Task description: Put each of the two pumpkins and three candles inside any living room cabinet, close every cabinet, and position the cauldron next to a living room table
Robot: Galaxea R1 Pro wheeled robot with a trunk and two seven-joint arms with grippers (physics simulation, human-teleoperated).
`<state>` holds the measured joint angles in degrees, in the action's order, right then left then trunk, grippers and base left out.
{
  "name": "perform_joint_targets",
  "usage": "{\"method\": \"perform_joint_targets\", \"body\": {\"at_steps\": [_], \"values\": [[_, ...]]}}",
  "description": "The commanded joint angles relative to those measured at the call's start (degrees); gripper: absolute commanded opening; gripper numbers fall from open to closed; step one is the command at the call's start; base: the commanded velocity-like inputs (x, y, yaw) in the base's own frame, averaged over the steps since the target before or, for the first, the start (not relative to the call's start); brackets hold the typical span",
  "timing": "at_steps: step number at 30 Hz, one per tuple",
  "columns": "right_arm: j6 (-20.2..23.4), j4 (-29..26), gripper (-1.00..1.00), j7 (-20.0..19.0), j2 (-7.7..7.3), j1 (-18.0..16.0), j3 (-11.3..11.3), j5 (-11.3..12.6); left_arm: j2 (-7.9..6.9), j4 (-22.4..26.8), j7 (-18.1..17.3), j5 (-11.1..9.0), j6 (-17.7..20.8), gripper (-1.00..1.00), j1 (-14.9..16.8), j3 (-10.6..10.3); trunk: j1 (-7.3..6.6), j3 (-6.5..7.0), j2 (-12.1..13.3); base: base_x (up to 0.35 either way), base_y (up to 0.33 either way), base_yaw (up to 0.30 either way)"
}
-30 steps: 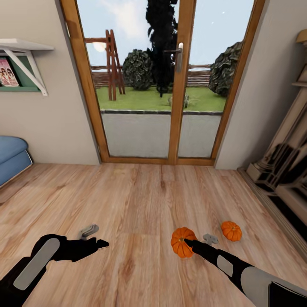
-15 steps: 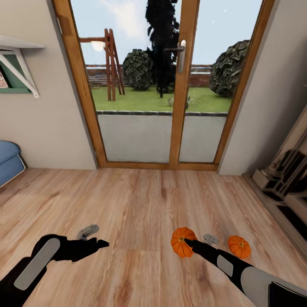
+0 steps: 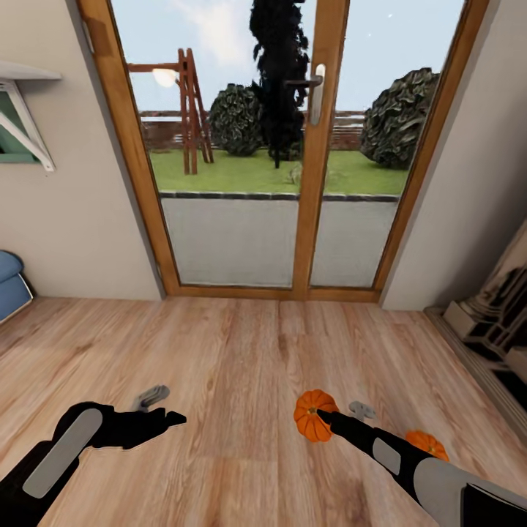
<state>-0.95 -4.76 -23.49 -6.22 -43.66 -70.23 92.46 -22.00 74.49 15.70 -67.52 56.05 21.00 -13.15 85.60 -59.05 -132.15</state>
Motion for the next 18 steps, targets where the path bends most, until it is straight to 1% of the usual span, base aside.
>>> {"method": "perform_joint_targets", "body": {"at_steps": [1, 7, 18], "values": [[-0.10, -0.07, -1.00, -0.15, -0.02, -0.03, -0.17, 0.53, -0.05, 0.04, 0.57, -0.60, 0.02, 1.00, 0.05, -0.11, 0.02, -0.05, -0.02, 0.257, 0.113, 0.000], [-0.10, -0.07, -1.00, -0.15, -0.02, -0.05, -0.17, 0.55, -0.05, 0.04, 0.56, -0.60, 0.03, 1.00, 0.03, -0.12, 0.02, -0.05, -0.02, 0.253, 0.112, 0.000], [-0.18, -0.07, -1.00, -0.15, -0.02, -0.03, -0.17, 0.56, 0.02, 0.04, 0.56, -0.60, 0.02, 1.00, 0.04, -0.12, 0.02, -0.05, -0.02, 0.260, 0.007, 0.000]]}}
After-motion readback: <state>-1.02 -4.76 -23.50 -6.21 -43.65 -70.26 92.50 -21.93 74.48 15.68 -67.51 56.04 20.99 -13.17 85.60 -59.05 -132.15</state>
